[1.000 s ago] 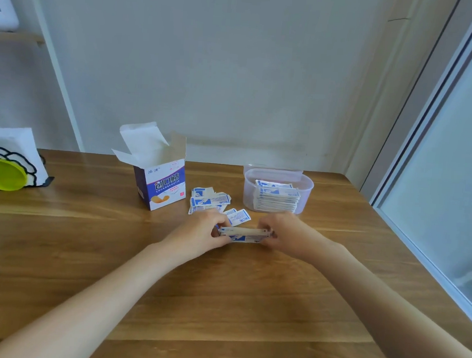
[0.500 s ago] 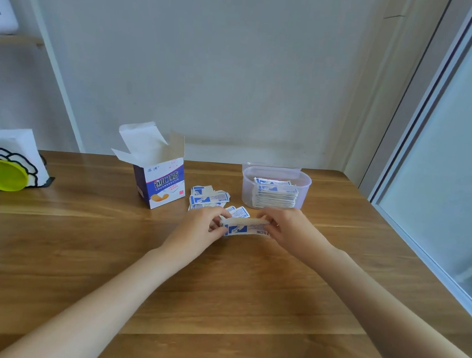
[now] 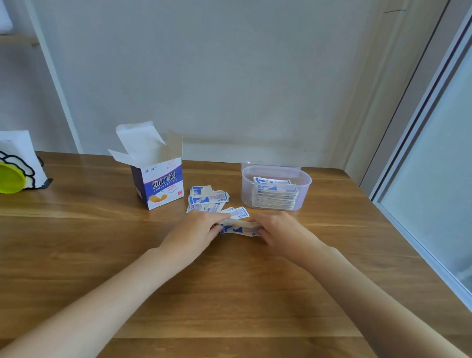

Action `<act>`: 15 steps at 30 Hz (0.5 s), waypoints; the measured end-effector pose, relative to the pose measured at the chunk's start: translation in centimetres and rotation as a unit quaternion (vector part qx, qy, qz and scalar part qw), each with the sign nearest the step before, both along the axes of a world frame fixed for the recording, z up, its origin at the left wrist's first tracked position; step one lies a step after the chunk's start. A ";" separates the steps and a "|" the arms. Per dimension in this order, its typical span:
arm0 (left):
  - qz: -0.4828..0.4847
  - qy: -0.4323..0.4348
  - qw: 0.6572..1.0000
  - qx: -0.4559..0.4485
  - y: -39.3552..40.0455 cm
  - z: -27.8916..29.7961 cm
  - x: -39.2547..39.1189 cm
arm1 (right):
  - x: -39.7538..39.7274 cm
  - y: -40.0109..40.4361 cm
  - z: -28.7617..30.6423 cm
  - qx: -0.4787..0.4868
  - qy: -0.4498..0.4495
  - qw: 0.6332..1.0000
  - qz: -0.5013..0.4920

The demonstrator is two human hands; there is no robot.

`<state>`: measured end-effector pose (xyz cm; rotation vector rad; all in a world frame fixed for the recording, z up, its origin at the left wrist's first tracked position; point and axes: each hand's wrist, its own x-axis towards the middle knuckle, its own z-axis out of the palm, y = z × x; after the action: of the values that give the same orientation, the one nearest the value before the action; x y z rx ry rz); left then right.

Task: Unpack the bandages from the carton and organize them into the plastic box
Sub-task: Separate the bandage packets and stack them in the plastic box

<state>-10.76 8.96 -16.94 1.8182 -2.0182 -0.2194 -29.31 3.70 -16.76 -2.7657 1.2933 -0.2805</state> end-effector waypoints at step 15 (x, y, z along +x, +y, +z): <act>0.027 0.053 0.998 -0.009 -2.3 0.4 -0.8 | -1.0 -1.8 -0.6 -0.068 0.006 0.998 -0.013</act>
<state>-11.52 6.68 -16.54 1.8094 -1.8902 -0.2747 -30.31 1.92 -17.37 -2.8688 1.3626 -0.3674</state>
